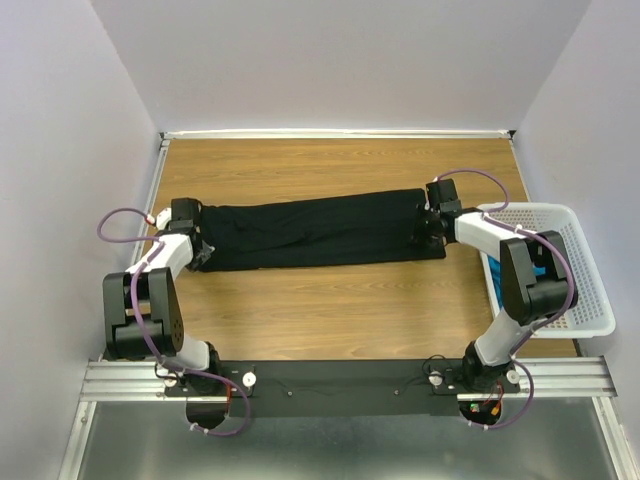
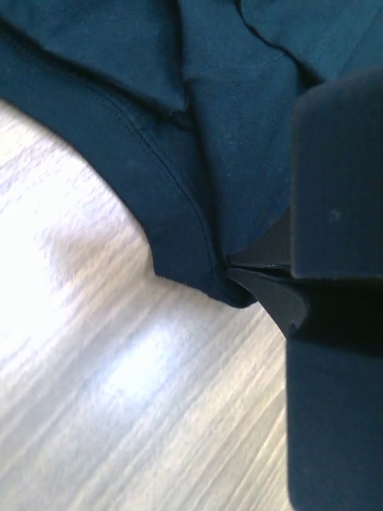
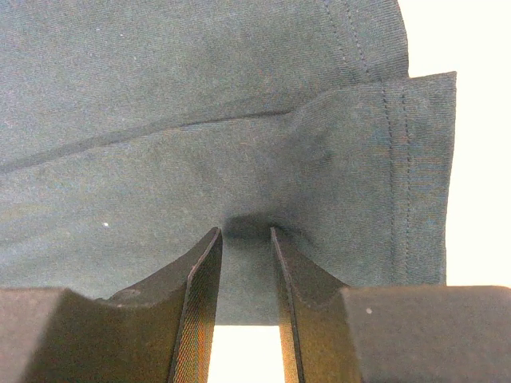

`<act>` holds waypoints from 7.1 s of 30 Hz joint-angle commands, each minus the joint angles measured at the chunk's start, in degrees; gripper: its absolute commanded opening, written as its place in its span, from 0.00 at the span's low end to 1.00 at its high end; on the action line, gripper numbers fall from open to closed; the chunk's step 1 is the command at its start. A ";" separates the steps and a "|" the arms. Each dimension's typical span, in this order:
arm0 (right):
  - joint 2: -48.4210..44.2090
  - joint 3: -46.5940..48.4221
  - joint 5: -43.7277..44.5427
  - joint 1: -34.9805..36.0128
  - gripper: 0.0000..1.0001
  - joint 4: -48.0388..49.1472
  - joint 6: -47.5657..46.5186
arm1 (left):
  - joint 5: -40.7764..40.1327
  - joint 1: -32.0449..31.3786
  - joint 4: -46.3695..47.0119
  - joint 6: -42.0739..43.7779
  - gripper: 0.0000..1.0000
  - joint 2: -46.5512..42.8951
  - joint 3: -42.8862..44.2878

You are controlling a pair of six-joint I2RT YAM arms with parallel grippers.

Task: Fold and stack the t-shirts
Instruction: Fold the tshirt

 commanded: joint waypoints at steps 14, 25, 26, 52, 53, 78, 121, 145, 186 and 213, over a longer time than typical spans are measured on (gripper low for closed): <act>-1.62 3.28 0.80 -0.74 0.41 -9.05 -5.20 | -3.03 2.29 -3.33 -7.23 0.17 -9.12 -3.86; 0.39 8.82 6.51 7.87 0.43 -12.13 -8.27 | -2.60 -3.76 -12.22 -10.39 0.40 -14.41 2.64; 1.35 9.09 6.51 8.66 0.43 -12.22 -8.28 | -2.60 -4.99 -12.22 -11.88 0.40 -14.24 2.91; 5.49 3.46 -9.20 24.82 0.44 -26.28 -8.54 | -2.77 -15.73 -6.32 -3.64 0.41 33.12 36.11; 5.84 4.94 -12.00 26.49 0.44 -26.46 -8.37 | -2.86 -15.73 -7.99 -3.02 0.41 34.53 41.96; 4.09 19.11 3.79 33.64 0.65 -34.55 -17.41 | -5.93 -20.81 -11.44 -3.19 0.82 30.70 58.92; 14.56 26.32 -10.20 40.31 0.67 -25.58 -5.29 | -0.31 -26.71 -6.51 7.27 0.79 50.29 77.28; -4.00 9.18 -7.46 22.55 0.75 -27.78 -8.10 | -6.48 -42.85 -21.88 -19.78 0.79 -0.42 19.63; -3.38 -5.85 -14.85 26.24 0.51 -18.81 -1.60 | 10.41 -61.78 -18.55 -33.78 0.68 -11.34 -7.20; -0.05 -4.97 -11.59 26.86 0.30 -18.81 0.16 | 10.50 -61.96 -17.49 -32.11 0.31 -5.28 -8.43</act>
